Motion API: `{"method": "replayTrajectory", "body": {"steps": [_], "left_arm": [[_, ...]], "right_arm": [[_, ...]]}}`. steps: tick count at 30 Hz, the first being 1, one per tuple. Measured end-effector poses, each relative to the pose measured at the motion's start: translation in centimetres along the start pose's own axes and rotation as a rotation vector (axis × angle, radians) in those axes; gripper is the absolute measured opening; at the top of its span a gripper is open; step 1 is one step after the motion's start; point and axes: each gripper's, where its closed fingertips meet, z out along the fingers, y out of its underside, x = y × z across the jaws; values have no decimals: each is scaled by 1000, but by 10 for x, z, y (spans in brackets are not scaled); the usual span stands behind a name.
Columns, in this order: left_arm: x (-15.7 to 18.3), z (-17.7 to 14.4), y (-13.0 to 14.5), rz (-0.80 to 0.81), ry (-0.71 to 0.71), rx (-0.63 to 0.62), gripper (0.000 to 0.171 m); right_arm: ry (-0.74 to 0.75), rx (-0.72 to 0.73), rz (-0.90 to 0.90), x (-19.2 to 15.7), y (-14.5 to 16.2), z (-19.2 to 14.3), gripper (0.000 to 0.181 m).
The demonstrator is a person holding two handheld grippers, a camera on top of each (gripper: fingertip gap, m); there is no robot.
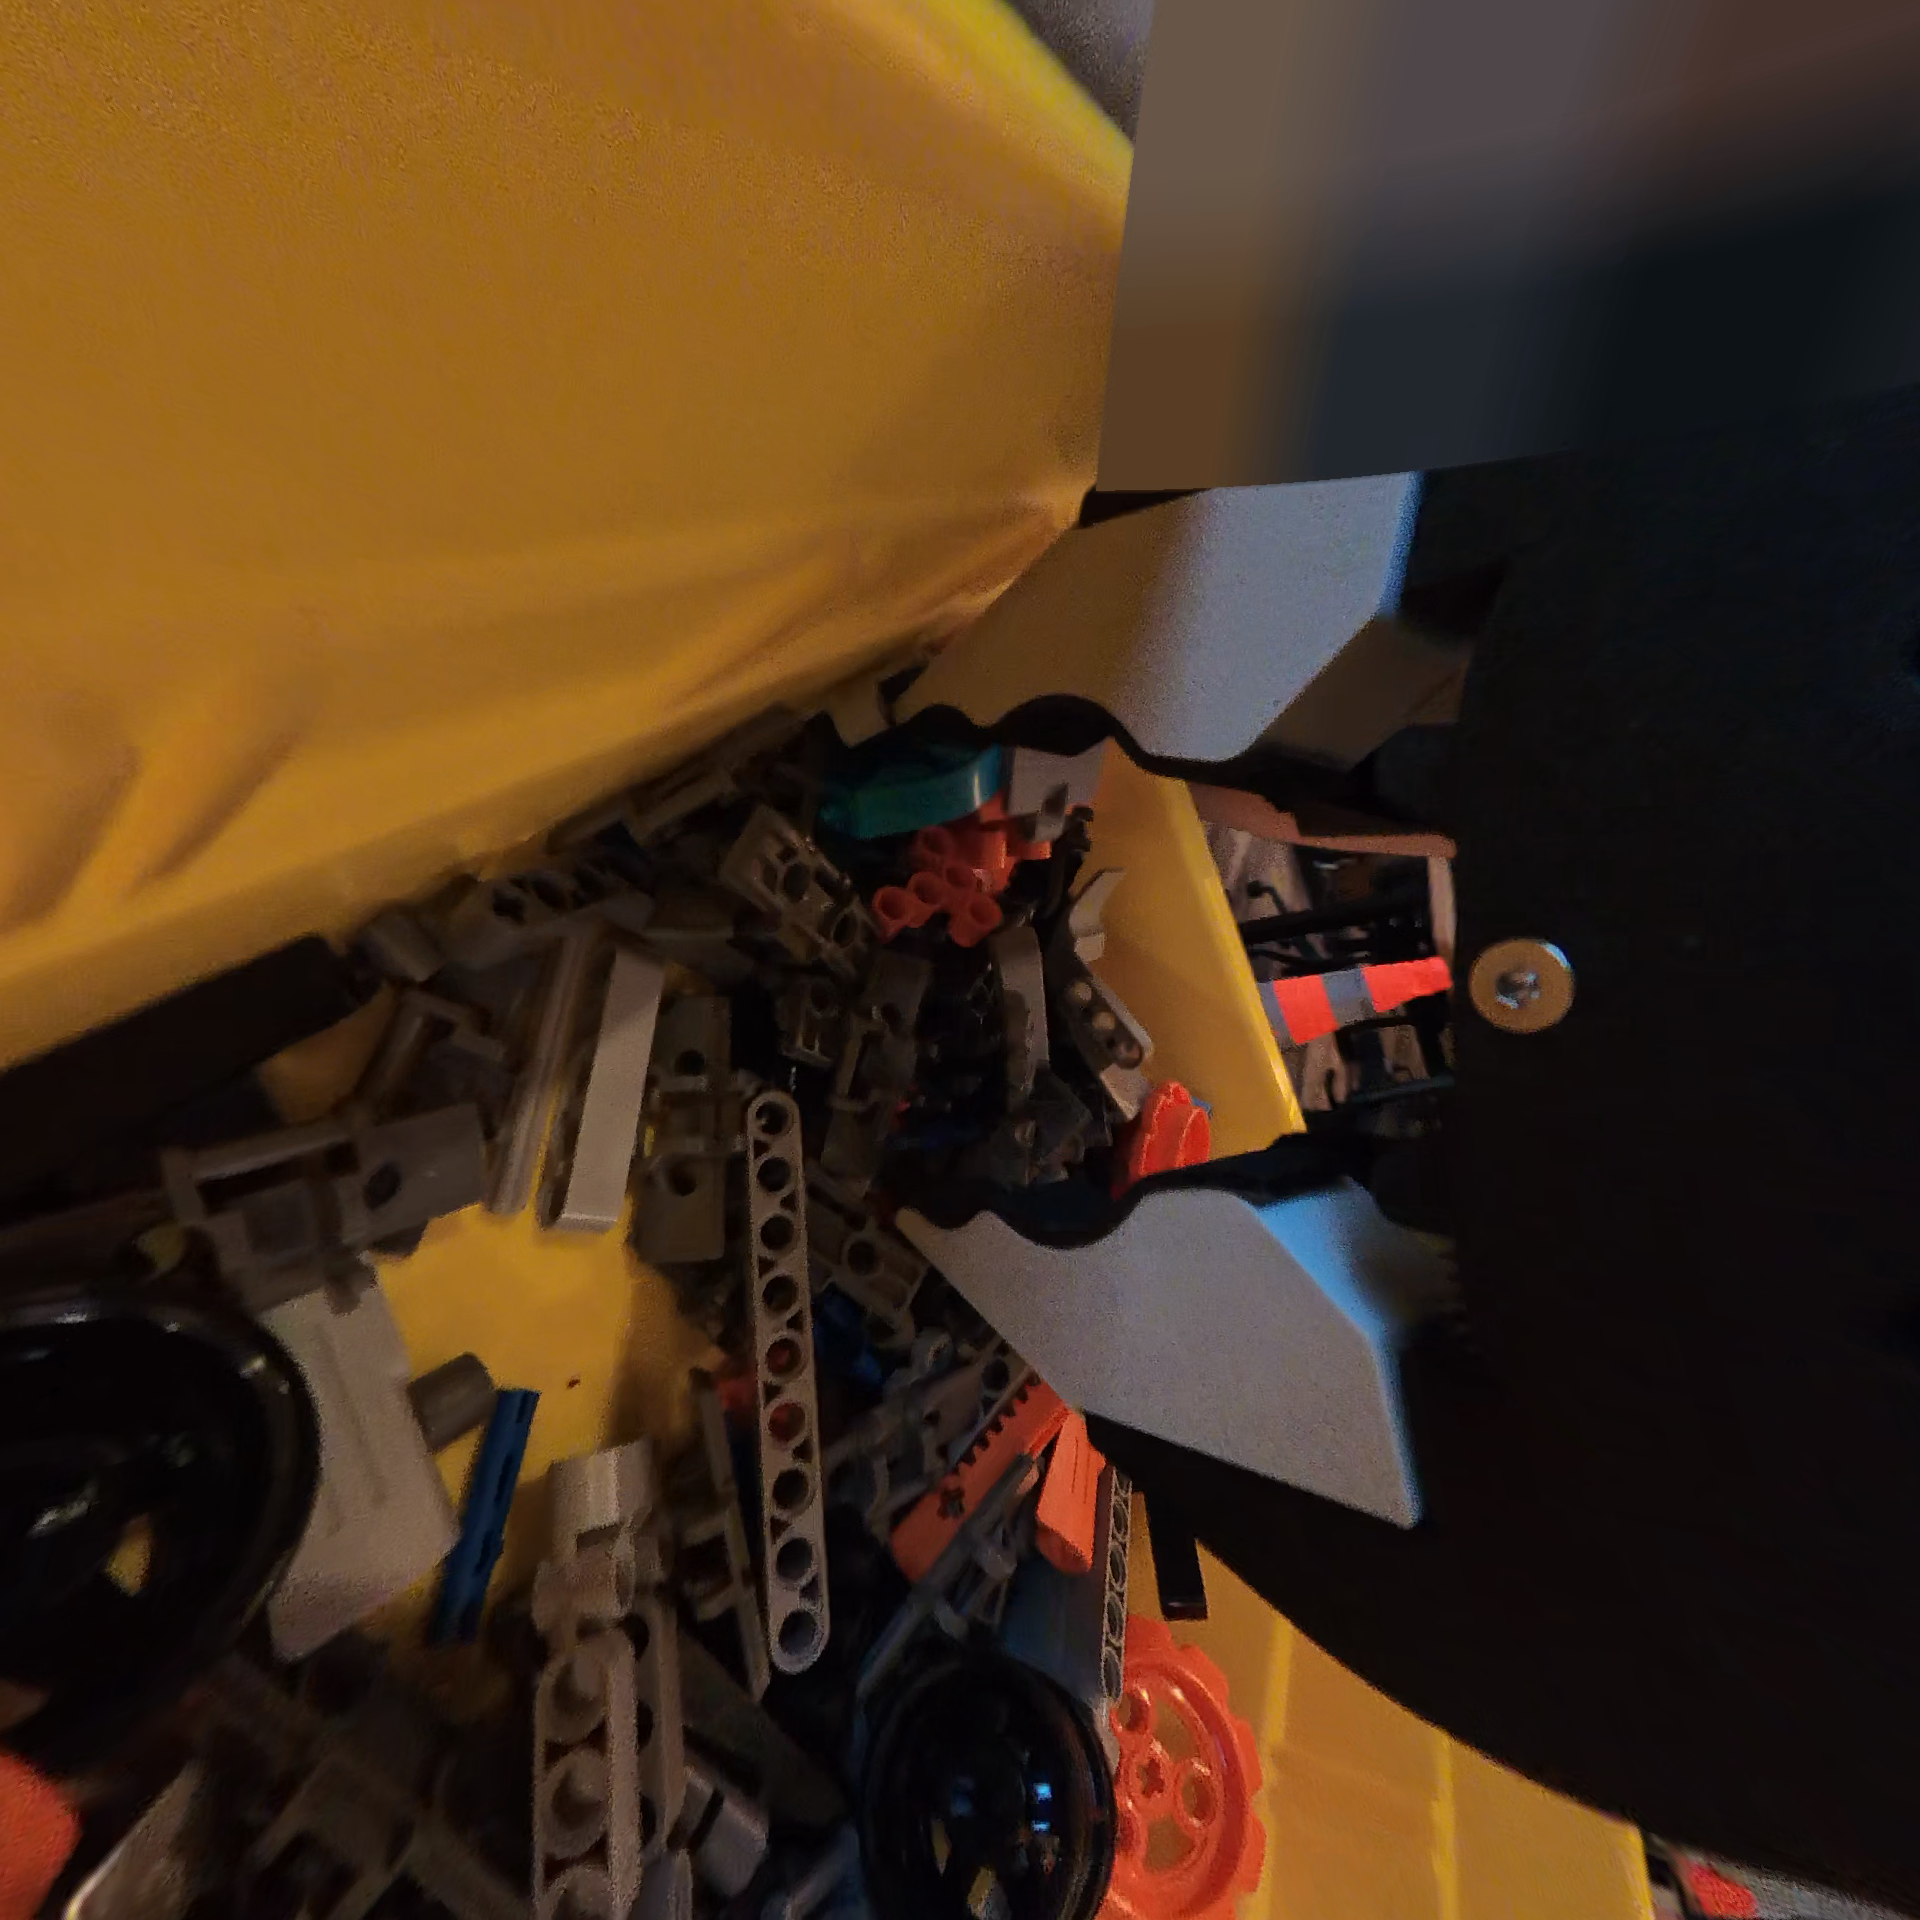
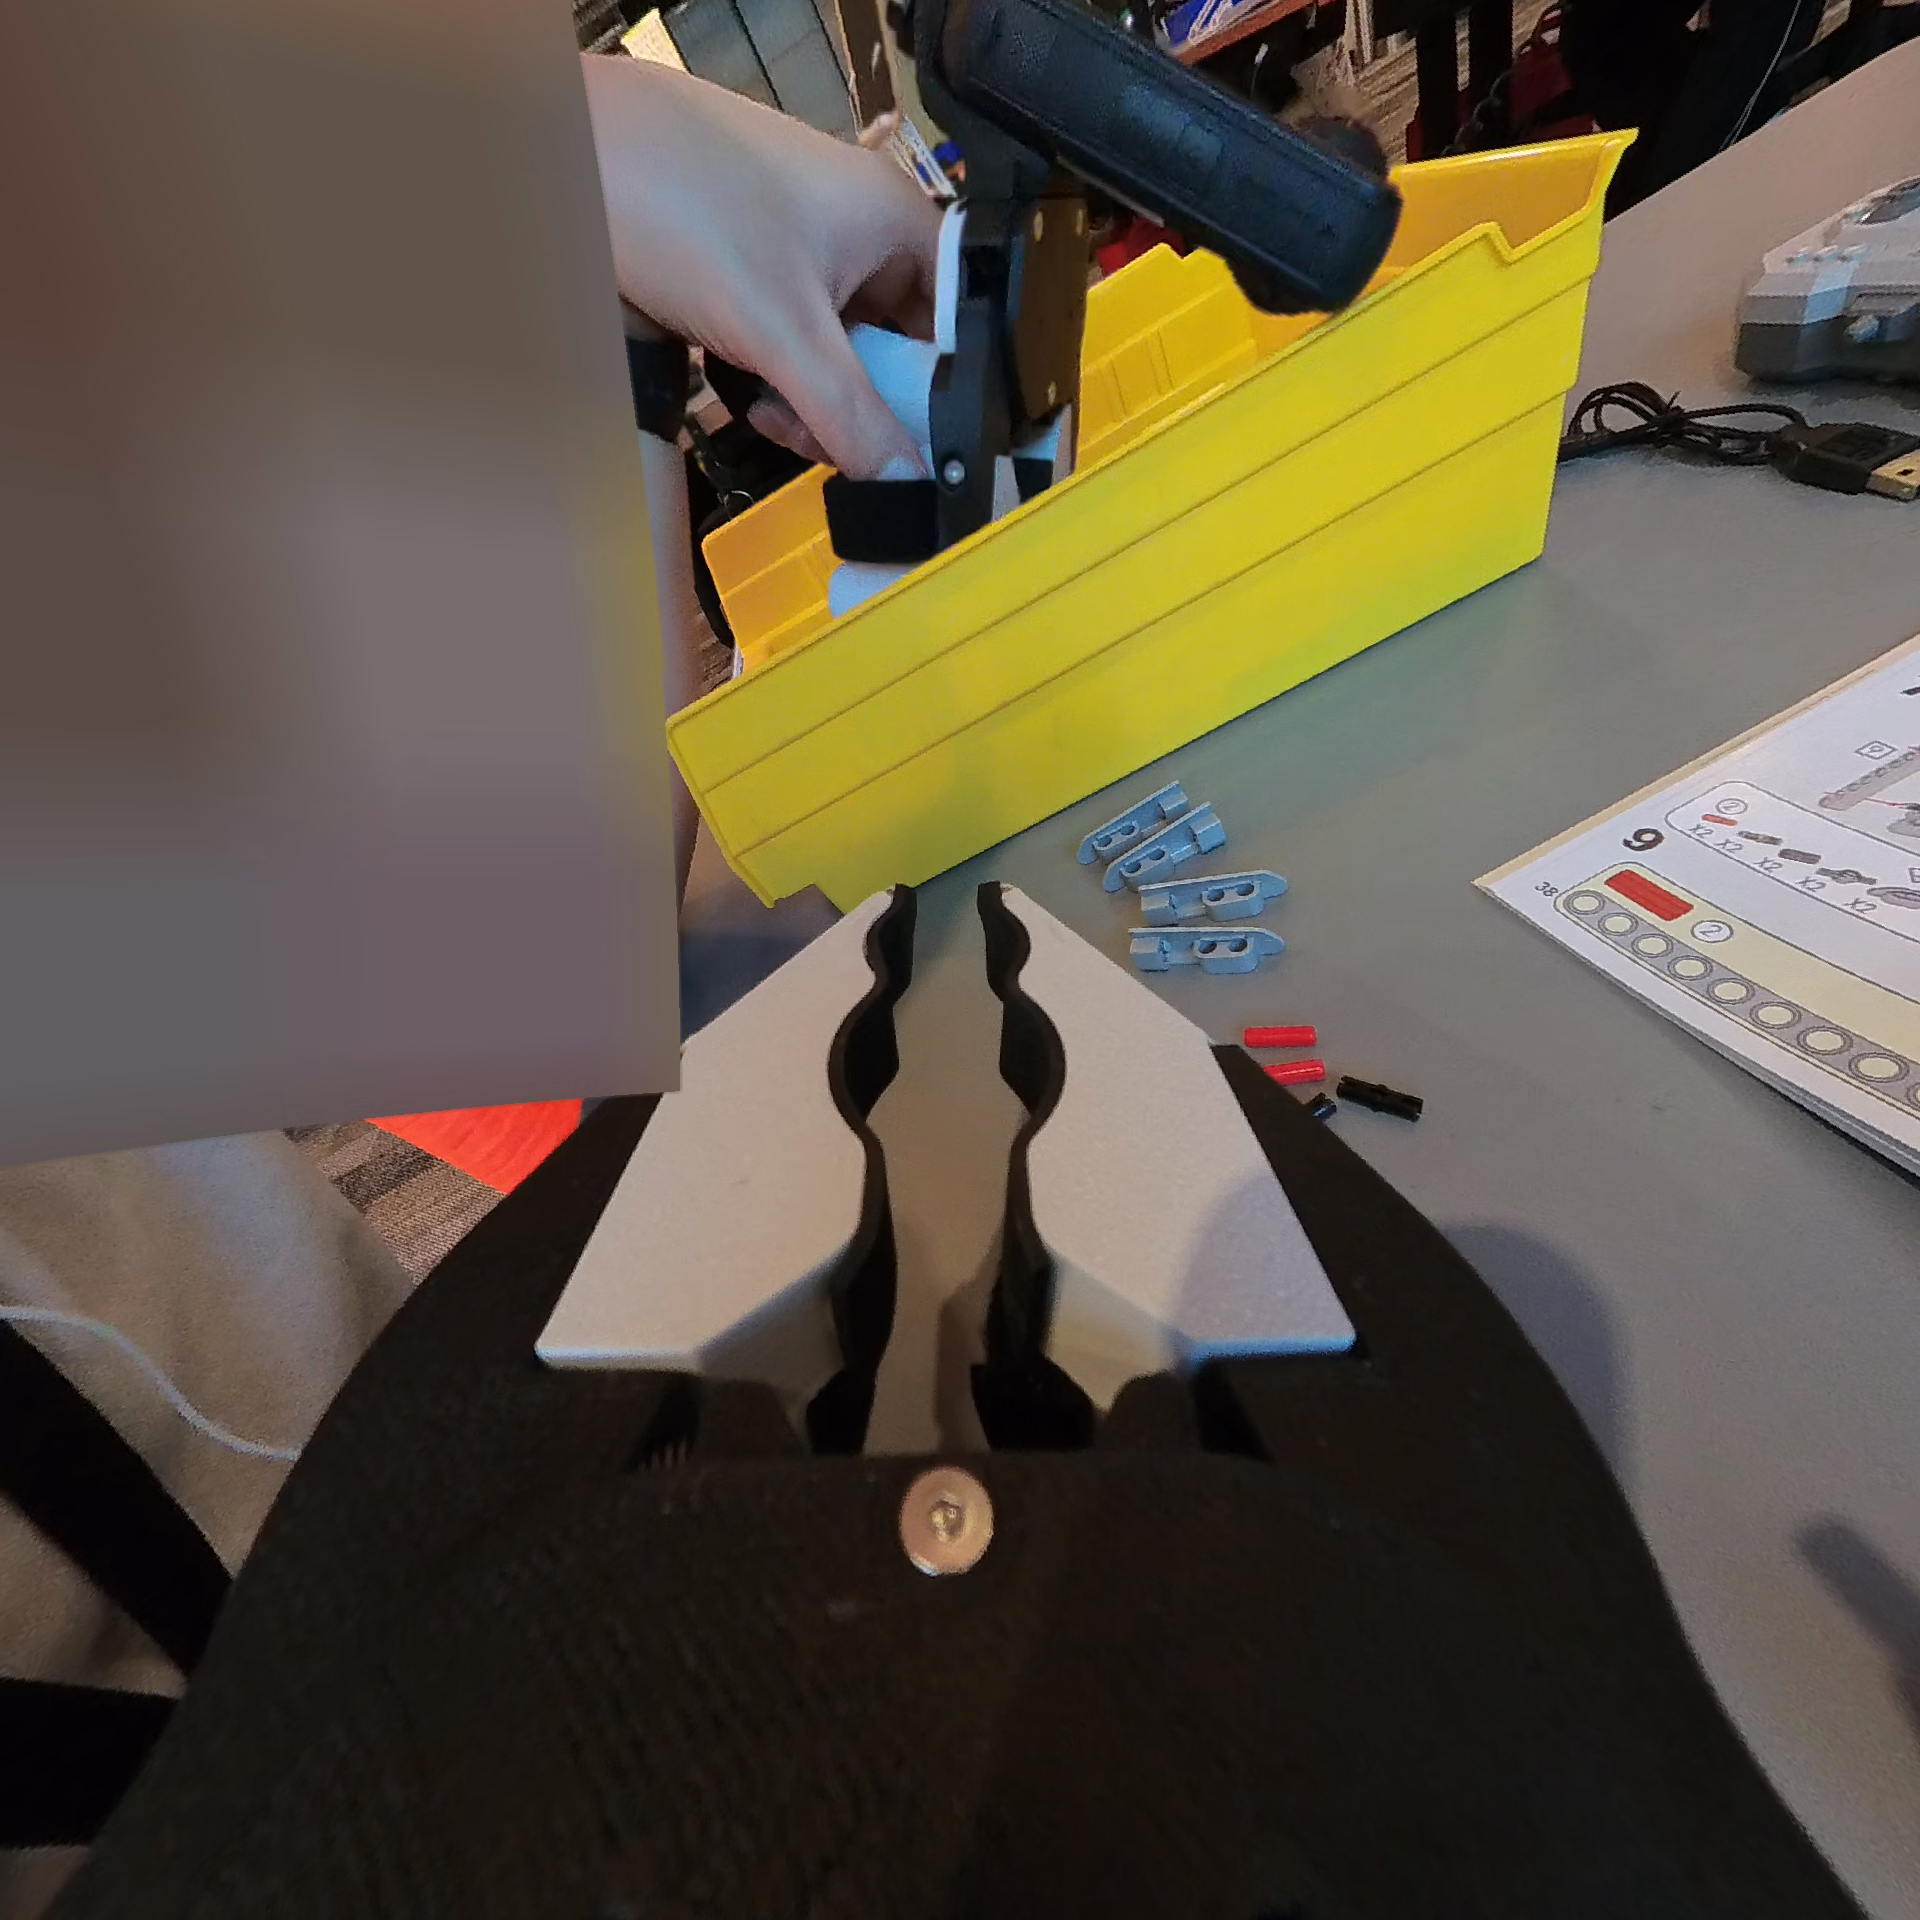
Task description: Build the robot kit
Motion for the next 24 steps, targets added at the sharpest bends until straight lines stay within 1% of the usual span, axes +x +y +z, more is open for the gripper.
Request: {"method": "replayTrajectory", "body": {"steps": [1,3,5,8,12,14,17,19,24], "left_arm": [[-2,0,-1,-11,-7,2,80],[-10,-1,0,-63,-23,-6,81],[-15,2,4,-130,-6,-32,76],[-18,2,9,-178,15,-43,71],[-25,-2,13,-182,-12,-38,54],[-28,-3,13,-184,-9,-24,50],[-35,-8,14,-189,-32,-3,32],[-41,-11,14,-187,-58,16,24],[-52,-16,14,-194,-91,40,17]], "right_arm": [[0,-1,0,0,0,0,12],[-1,0,1,0,0,0,12],[0,0,1,0,0,0,12],[-4,1,3,-1,0,0,12],[-4,5,6,0,-1,0,12],[-3,4,6,0,-1,0,12],[-5,2,5,-1,0,0,12],[-6,3,8,-1,0,0,12],[-8,2,13,0,0,0,12]]}}
